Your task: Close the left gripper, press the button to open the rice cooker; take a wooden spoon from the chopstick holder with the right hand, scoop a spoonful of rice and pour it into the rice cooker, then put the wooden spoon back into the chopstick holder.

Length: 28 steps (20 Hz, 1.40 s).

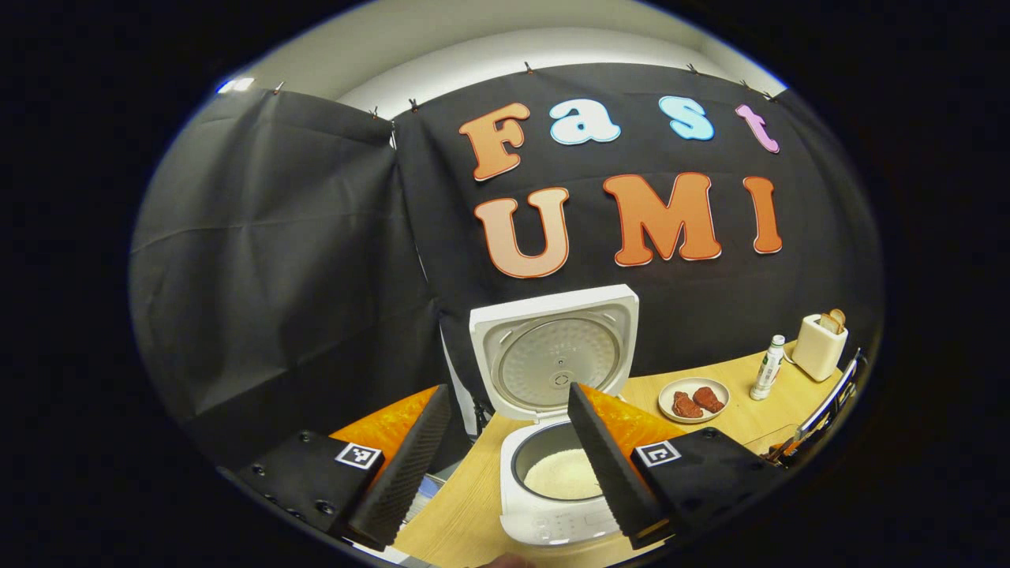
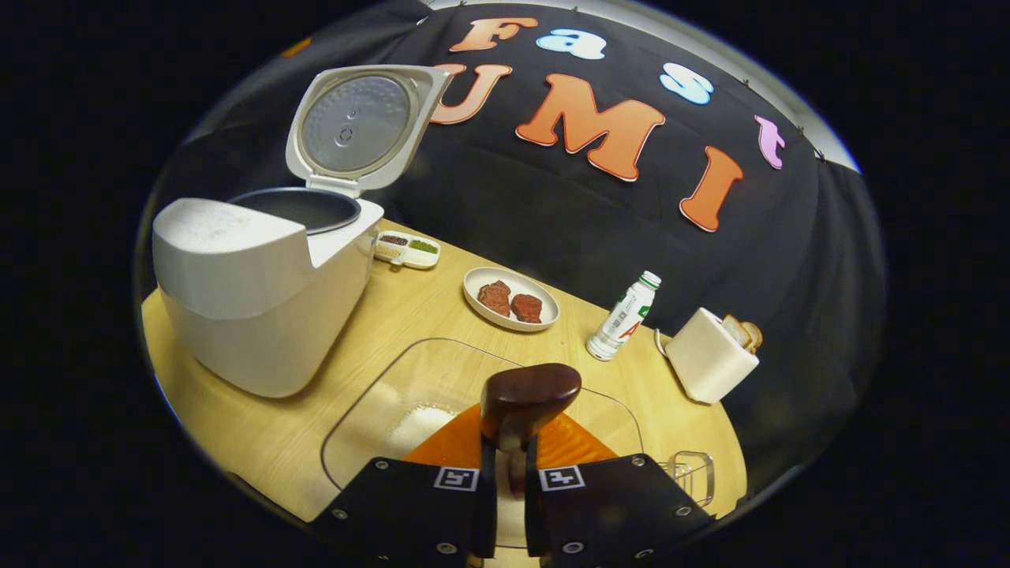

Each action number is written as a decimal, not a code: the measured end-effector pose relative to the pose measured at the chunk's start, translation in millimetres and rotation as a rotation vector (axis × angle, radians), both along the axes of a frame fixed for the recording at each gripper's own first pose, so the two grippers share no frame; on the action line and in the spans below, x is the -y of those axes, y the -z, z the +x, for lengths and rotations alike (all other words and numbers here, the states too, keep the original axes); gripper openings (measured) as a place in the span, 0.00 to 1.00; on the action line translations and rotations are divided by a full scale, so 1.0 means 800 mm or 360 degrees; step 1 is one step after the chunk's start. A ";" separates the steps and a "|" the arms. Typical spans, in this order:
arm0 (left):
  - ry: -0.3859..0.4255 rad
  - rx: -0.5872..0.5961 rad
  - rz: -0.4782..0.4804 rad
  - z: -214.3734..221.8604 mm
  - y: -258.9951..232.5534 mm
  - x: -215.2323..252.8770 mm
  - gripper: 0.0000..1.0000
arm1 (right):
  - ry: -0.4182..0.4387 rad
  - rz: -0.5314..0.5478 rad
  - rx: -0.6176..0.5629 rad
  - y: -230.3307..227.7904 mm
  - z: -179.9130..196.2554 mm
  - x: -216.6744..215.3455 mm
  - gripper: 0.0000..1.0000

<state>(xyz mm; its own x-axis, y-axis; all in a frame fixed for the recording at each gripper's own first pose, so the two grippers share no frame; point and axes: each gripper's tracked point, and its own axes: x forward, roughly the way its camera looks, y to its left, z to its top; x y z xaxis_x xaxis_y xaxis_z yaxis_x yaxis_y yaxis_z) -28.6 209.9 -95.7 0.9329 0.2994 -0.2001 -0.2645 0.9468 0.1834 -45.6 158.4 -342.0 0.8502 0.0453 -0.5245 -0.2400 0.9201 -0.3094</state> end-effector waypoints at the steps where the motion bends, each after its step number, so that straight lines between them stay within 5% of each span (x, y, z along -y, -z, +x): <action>1: 0.0000 -0.0004 -0.0004 0.001 0.002 -0.002 1.00 | 0.0020 0.0069 -0.0017 -0.003 -0.002 -0.008 0.14; 6: 0.0011 -0.0032 -0.0021 0.012 0.010 -0.021 1.00 | 0.0105 0.0430 -0.0184 -0.005 -0.015 -0.045 0.14; 16: 0.0059 -0.0053 0.0011 0.021 0.017 -0.032 1.00 | 0.0669 0.1245 -0.0593 0.018 -0.006 -0.008 0.14; 28: 0.0105 -0.0047 0.0044 0.040 0.003 -0.006 1.00 | 0.0702 0.1788 -0.0720 0.016 0.019 0.023 0.14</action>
